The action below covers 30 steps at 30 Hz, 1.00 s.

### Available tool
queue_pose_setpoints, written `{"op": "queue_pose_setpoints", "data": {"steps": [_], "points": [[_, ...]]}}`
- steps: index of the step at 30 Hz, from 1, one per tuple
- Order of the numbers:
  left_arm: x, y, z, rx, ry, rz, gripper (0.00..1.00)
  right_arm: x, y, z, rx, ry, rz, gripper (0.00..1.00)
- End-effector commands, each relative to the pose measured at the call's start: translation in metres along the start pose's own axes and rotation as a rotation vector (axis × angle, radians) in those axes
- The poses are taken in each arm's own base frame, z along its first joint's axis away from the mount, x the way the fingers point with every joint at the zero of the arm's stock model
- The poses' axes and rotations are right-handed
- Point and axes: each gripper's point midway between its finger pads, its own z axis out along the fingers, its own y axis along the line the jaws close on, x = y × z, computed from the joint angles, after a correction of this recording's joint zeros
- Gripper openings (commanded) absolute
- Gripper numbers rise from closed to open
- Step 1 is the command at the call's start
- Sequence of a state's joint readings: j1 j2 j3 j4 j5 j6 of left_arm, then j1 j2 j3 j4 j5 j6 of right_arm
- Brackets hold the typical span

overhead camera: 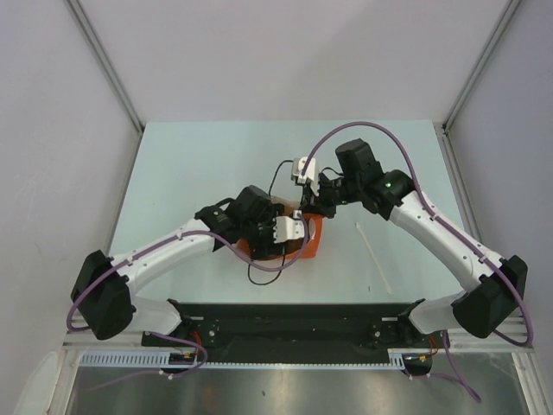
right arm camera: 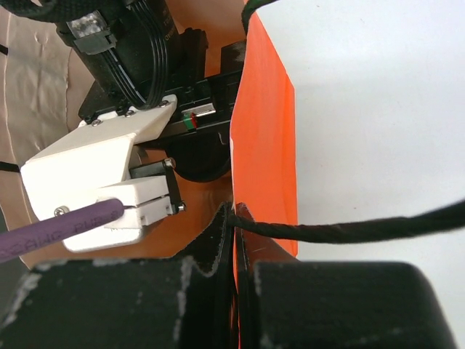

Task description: Pack the takeout coffee

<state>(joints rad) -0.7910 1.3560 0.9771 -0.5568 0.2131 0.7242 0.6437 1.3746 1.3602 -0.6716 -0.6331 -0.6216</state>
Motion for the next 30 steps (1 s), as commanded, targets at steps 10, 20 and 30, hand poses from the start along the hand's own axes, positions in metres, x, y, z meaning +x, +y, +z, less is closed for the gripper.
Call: {"op": "queue_pose_setpoints", "data": {"steps": [10, 20, 30], "points": [[0.089, -0.043, 0.038, 0.231, 0.312, -0.150, 0.08, 0.000, -0.006, 0.002, -0.054, -0.029, 0.032, 0.00], [0.116, -0.044, 0.047, 0.293, 0.389, -0.205, 0.03, 0.014, -0.019, 0.005, -0.061, -0.012, 0.060, 0.00], [0.142, -0.051, 0.053, 0.335, 0.463, -0.229, 0.01, 0.028, -0.028, 0.007, -0.068, 0.010, 0.086, 0.00]]}}
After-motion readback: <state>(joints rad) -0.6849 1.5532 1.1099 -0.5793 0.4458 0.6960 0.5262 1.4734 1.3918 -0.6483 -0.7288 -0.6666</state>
